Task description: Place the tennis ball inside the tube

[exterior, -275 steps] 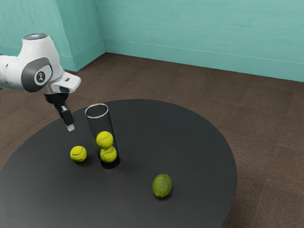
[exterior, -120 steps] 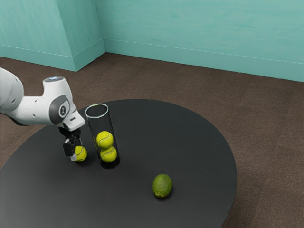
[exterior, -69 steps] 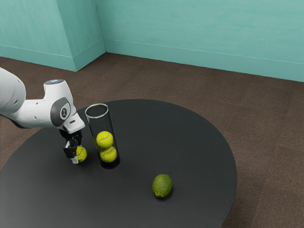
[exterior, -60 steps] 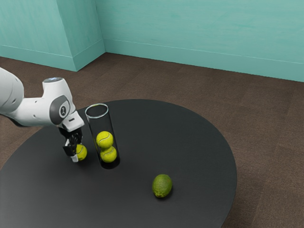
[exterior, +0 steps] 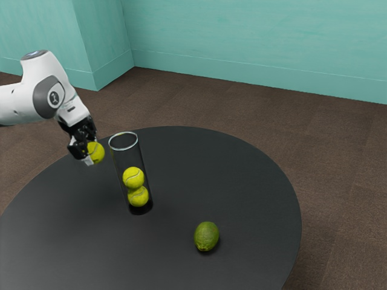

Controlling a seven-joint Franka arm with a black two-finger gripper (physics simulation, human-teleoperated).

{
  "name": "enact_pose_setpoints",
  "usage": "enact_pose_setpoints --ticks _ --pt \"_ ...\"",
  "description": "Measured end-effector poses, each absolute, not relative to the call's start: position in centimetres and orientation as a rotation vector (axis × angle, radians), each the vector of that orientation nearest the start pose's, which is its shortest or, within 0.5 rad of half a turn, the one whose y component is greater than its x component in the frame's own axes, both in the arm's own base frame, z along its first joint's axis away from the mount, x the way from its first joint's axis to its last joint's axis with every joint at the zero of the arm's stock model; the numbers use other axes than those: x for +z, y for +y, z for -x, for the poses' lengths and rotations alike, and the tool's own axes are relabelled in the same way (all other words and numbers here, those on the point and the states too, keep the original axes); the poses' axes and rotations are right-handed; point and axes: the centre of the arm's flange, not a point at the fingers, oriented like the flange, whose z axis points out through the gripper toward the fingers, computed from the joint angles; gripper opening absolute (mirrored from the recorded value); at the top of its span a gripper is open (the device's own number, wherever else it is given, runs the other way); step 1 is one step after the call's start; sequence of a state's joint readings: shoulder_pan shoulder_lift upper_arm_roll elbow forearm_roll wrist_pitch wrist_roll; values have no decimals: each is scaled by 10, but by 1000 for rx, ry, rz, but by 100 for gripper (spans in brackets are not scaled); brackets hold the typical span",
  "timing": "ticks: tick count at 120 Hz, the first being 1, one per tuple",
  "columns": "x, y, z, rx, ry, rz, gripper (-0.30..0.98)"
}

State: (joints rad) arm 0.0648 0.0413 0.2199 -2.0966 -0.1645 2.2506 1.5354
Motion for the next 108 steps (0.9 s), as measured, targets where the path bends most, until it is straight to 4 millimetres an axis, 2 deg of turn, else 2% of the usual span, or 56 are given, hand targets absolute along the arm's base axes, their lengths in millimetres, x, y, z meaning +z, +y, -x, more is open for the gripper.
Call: enact_pose_setpoints --ticks 24,53,63,76,86,101,108 --pt "461 153 -548 -266 1673 2644 23" --pt "515 149 -546 -172 1578 2760 24" --pt "523 148 -547 -141 1530 2811 24" --pt "522 146 -555 -101 1479 2864 24" --pt "525 126 -564 -86 1489 2869 24" --pt "530 69 -574 -71 1576 2833 24" --pt "529 51 -577 -64 1597 2823 25"
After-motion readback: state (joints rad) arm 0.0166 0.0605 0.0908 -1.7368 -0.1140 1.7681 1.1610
